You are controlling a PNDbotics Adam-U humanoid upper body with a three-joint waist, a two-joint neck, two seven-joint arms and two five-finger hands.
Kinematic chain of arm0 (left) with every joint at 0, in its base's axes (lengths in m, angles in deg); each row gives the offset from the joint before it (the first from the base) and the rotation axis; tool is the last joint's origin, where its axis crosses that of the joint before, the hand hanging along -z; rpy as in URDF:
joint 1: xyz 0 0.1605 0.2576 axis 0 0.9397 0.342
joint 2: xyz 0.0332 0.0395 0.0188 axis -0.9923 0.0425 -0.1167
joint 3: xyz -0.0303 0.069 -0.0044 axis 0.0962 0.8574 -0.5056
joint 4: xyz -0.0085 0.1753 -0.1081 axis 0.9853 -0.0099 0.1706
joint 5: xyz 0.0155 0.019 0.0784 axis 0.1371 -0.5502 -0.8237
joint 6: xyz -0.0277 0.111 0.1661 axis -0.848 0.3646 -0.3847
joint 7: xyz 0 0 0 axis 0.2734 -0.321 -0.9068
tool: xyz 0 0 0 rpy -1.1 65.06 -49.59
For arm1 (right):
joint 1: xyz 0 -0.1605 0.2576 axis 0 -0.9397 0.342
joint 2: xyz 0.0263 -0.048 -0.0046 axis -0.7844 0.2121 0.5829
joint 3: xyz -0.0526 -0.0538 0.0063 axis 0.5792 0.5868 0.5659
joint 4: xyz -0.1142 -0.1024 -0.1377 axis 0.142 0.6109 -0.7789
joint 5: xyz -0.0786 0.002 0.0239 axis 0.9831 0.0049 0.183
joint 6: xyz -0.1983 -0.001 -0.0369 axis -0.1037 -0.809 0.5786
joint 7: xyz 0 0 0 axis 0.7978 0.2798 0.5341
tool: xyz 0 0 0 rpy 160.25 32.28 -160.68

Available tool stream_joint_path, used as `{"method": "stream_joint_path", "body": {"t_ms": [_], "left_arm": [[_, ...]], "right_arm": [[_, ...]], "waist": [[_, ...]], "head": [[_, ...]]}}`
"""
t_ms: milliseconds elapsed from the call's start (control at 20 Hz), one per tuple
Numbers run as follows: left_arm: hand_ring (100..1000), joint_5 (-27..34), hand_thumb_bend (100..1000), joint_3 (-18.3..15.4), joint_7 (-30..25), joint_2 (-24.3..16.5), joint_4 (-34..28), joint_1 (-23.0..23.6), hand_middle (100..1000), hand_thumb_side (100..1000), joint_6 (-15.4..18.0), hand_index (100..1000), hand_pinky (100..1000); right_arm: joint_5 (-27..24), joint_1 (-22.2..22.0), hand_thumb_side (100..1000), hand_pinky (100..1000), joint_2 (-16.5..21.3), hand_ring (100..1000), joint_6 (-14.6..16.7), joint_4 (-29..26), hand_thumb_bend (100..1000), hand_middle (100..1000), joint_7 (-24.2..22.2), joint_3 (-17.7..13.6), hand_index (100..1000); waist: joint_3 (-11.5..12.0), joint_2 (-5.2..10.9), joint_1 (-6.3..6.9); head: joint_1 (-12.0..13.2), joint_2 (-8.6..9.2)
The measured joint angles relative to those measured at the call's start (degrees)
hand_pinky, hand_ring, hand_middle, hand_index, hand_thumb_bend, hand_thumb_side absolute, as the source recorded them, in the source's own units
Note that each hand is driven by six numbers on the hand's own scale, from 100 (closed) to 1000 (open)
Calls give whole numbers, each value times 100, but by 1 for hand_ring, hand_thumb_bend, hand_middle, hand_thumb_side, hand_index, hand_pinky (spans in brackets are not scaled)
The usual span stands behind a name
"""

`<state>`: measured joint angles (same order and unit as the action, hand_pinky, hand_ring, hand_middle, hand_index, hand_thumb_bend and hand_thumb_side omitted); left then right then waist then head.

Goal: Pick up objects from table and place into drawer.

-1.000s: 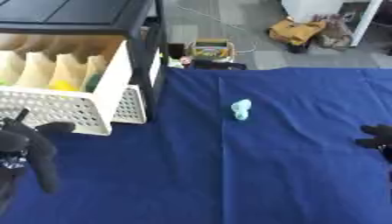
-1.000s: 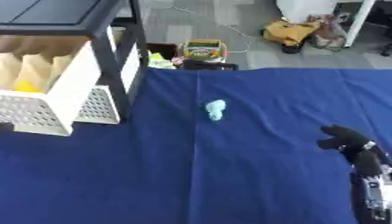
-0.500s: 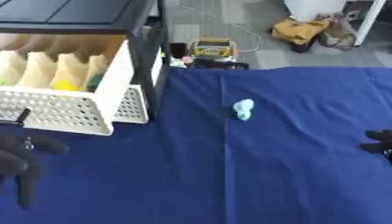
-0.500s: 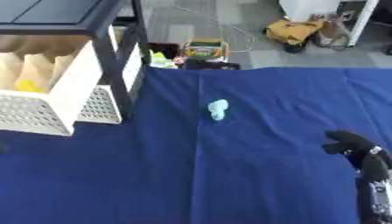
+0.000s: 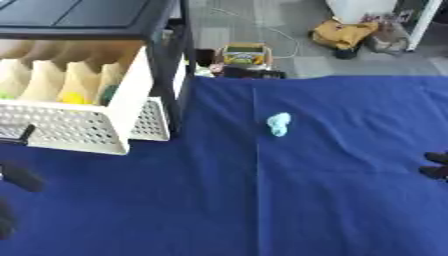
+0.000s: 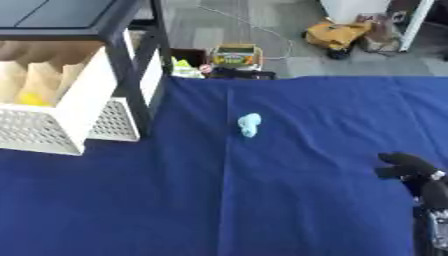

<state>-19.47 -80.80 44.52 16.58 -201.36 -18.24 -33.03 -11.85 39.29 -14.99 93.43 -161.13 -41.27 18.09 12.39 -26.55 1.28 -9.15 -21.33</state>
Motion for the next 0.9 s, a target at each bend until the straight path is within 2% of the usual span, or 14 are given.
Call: {"method": "stream_joint_path", "body": {"t_ms": [50, 100, 300, 350, 450, 550, 900], "left_arm": [[248, -85, 100, -87, 3, -133, 0, 26, 440, 267, 13, 698, 689], [251, -161, 100, -176, 4, -246, 0, 48, 435, 266, 14, 698, 688], [311, -478, 100, -532, -119, -728, -1, 123, 459, 332, -110, 715, 708], [385, -554, 100, -575, -172, -818, -2, 123, 494, 416, -163, 743, 721], [451, -709, 100, -607, -281, -961, -2, 106, 524, 424, -271, 759, 718], [486, -873, 100, -606, -379, -1080, -3, 57, 543, 476, -369, 773, 726], [500, -1406, 100, -426, -744, -1205, -5, -82, 551, 606, -734, 783, 742]], "right_arm": [[2, -3, 983, 668, -1, 766, 5, 0, 100, 522, 15, -1, 795], [7, -4, 982, 668, -1, 766, 13, 0, 100, 522, 27, -1, 795], [37, -21, 982, 670, -23, 767, 46, 0, 100, 525, 61, -1, 796], [38, -25, 981, 670, -37, 767, 54, 0, 100, 525, 69, -1, 797], [38, -29, 981, 671, -49, 767, 64, 0, 100, 526, 79, -2, 797], [38, -33, 982, 671, -49, 767, 66, 0, 100, 527, 81, -2, 797], [-79, -54, 981, 672, -49, 767, 106, 0, 100, 529, 83, -34, 797]], "waist": [[0, 1, -1], [-2, 1, -2], [-47, 4, -10], [-54, 6, -16], [-65, 15, -23], [-69, 46, -25], [-122, 158, -58]], "head": [[16, 0], [46, -1], [236, -1], [276, -8], [325, -28], [352, -38], [378, -80]]}}
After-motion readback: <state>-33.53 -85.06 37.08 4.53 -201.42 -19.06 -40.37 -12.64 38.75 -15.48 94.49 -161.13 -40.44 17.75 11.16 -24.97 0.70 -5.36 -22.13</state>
